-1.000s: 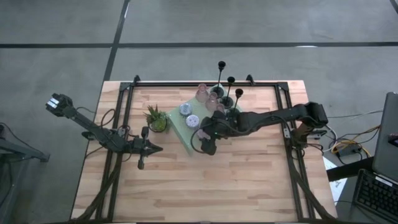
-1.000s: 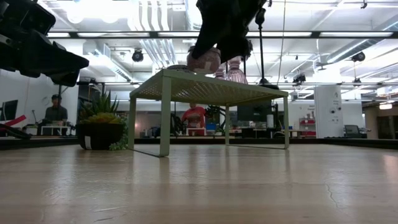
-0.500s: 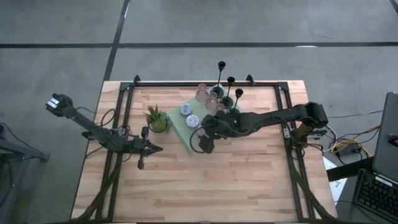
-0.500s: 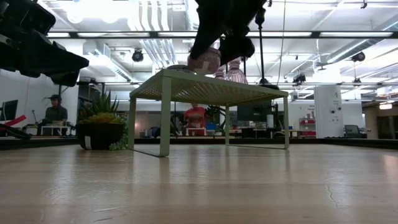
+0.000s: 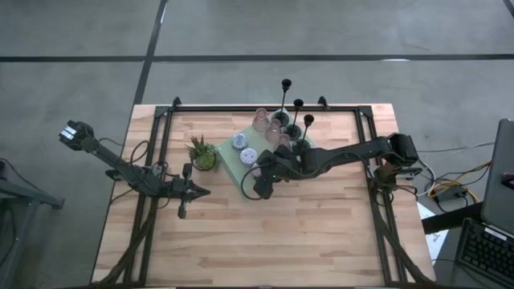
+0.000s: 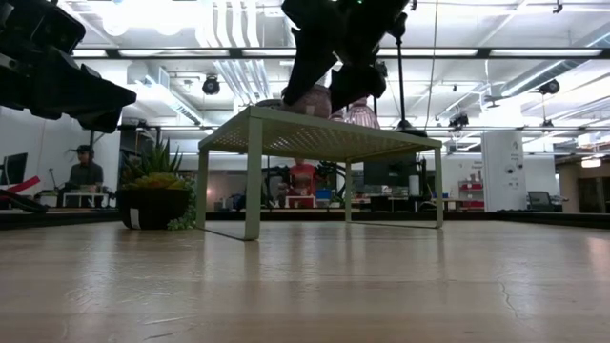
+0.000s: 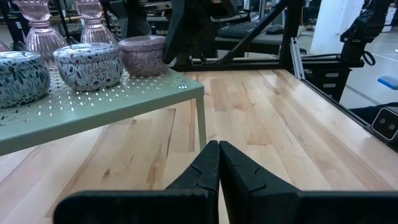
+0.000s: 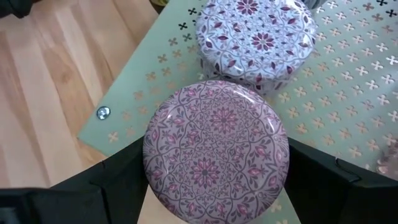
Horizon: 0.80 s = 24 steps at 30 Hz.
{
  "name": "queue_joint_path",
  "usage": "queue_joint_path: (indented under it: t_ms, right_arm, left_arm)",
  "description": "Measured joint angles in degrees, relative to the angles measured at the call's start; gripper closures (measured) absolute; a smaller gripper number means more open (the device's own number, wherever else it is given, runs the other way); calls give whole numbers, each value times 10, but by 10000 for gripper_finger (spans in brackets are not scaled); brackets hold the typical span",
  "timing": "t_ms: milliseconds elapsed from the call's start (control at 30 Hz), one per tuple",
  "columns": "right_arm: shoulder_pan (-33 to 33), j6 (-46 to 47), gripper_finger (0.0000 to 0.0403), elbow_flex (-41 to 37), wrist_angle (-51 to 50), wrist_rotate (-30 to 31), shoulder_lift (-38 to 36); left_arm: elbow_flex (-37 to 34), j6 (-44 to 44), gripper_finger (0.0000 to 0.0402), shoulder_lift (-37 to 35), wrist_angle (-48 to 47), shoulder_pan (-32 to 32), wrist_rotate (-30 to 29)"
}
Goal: Pick & Place candle stick holders
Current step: Put the pink scented candle on the shelf aligned with the other scented candles
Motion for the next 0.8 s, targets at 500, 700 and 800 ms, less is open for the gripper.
queue_joint_path:
  t_ms: [500, 700, 800]
  right_arm:
    - [0, -24, 91, 3, 5, -7, 0]
    - [2, -39, 50, 3, 16, -8, -1]
    - [1, -44, 30, 3, 17, -6, -2]
  left_arm:
    - [0, 0, 390, 0, 0, 0, 0]
    - [0, 0, 390, 0, 0, 0, 0]
    - [0, 0, 390, 0, 0, 0, 0]
